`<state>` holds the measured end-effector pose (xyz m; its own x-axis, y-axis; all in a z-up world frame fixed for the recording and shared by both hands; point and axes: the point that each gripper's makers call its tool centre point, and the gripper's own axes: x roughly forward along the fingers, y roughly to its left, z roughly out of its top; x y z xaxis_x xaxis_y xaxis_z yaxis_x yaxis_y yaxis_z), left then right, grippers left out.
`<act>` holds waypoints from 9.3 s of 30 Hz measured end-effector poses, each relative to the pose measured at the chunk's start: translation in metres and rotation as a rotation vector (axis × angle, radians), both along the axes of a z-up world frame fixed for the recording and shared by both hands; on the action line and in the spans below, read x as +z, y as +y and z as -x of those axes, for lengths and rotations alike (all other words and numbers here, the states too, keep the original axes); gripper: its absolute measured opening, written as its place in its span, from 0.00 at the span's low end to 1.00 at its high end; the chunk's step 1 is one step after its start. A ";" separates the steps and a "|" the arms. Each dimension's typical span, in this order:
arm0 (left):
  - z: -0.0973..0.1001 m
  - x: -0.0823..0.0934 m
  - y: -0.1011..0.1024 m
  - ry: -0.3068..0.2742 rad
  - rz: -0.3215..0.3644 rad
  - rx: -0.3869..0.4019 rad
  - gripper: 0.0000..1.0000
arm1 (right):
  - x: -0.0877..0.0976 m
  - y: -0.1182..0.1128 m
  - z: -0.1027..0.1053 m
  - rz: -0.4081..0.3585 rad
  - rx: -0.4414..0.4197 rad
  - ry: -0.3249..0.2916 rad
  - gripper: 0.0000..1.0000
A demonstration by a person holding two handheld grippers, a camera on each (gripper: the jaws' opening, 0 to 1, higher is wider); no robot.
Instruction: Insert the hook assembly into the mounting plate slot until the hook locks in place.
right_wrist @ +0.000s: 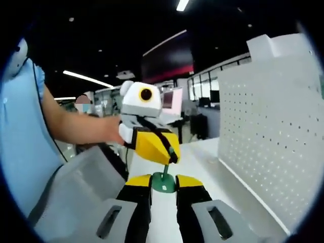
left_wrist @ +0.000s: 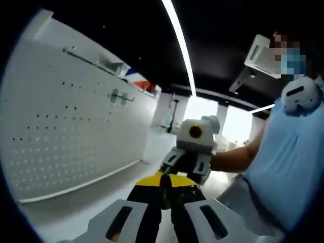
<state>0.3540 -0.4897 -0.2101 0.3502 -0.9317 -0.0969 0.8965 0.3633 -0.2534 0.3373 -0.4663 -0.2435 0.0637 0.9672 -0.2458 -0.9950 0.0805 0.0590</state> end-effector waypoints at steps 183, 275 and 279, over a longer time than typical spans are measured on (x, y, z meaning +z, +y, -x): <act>-0.035 -0.021 -0.005 -0.208 -0.452 0.193 0.03 | -0.020 -0.112 -0.052 0.265 -0.346 -0.180 0.59; -0.210 0.116 -0.039 -0.357 -0.103 0.966 0.03 | 0.027 -0.182 -0.087 0.202 -0.646 -0.280 0.60; -0.214 0.114 -0.037 -0.358 -0.109 0.982 0.03 | 0.026 -0.184 -0.088 0.200 -0.646 -0.277 0.60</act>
